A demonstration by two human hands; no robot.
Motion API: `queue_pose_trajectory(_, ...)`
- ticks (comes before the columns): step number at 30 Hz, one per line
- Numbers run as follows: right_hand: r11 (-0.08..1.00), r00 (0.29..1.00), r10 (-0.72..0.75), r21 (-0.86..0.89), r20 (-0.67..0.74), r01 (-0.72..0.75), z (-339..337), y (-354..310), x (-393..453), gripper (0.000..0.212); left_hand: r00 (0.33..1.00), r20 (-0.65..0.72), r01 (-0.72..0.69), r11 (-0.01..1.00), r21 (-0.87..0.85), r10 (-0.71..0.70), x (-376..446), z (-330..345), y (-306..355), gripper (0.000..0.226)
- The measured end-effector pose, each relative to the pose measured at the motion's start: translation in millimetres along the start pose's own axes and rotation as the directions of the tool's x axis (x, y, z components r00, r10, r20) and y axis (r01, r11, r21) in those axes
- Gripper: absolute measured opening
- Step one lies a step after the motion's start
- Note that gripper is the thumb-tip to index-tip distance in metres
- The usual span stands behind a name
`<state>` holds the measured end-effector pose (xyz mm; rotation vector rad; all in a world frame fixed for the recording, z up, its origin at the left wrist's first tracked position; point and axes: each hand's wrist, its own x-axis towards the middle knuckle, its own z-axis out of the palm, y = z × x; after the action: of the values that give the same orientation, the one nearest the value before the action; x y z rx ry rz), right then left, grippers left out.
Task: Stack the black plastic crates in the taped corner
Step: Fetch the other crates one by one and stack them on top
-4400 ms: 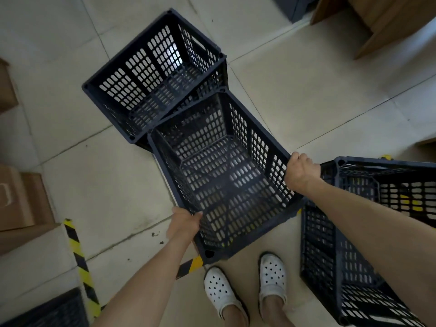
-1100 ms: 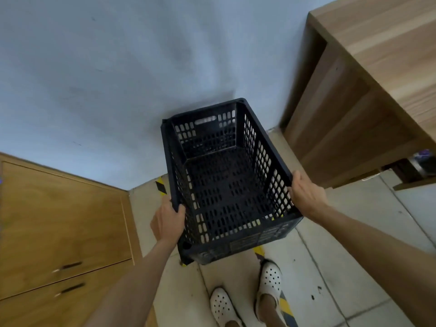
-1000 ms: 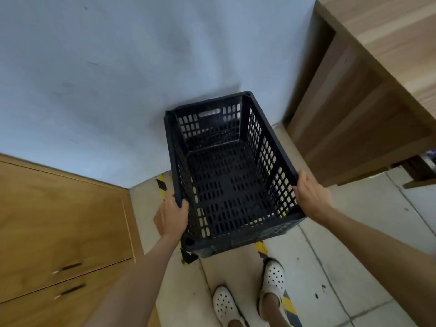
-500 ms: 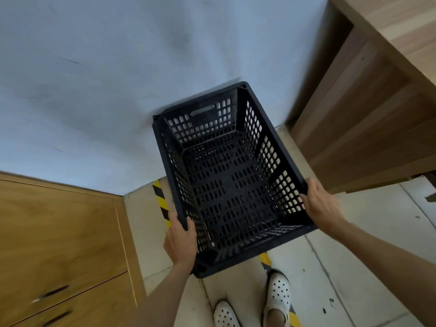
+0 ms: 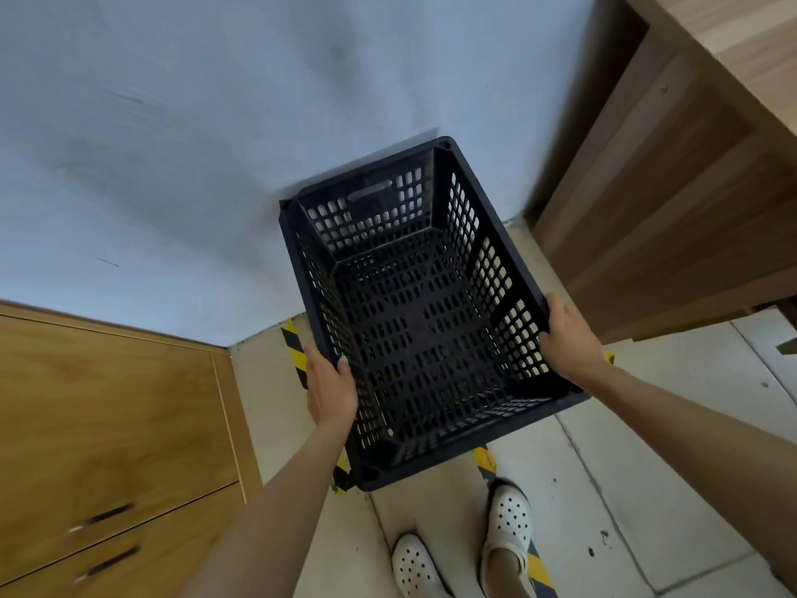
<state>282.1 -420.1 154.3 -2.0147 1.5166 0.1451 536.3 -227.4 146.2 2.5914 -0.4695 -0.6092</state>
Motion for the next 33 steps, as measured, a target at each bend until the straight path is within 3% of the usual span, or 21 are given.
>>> queue_pose_trajectory(2, 0.984, 0.997, 0.075, 0.161, -0.020, -0.071, 7.1, -4.2, -0.4, 0.051, 0.999, -0.004, 0.032, 0.998, -0.054, -0.033, 1.5, 5.4, 2.8, 0.052)
queue_pose_trajectory(7, 0.939, 0.991, 0.125, 0.327, -0.046, -0.103, 2.5, -0.4, -4.1, 0.059, 0.996, -0.085, -0.014, 0.996, -0.091, 0.006, 3.6, 12.9, -0.2, 0.043)
queue_pose_trajectory(11, 0.925, 0.994, 0.112, 0.366, -0.015, -0.099, -13.4, -6.5, -8.7, 0.060, 0.991, -0.130, -0.034, 0.989, -0.143, 0.015, 5.1, 8.7, -0.3, 0.041)
queue_pose_trajectory(17, 0.916, 0.994, 0.085, 0.399, -0.075, -0.049, -15.1, -7.3, -15.1, 0.062, 0.984, -0.171, -0.090, 0.974, -0.209, 0.054, 2.8, 6.2, -1.2, 0.048)
queue_pose_trajectory(24, 0.906, 0.993, 0.120, 0.411, -0.019, -0.102, -7.7, 5.4, -0.4, 0.063, 0.992, -0.110, -0.090, 0.971, -0.223, 0.067, 6.2, 24.9, -3.6, 0.039)
queue_pose_trajectory(33, 0.914, 0.994, 0.073, 0.394, 0.078, -0.098, -12.7, -2.5, 3.8, 0.056, 0.996, 0.090, 0.030, 0.988, -0.154, -0.017, 17.9, 5.4, 3.0, 0.044)
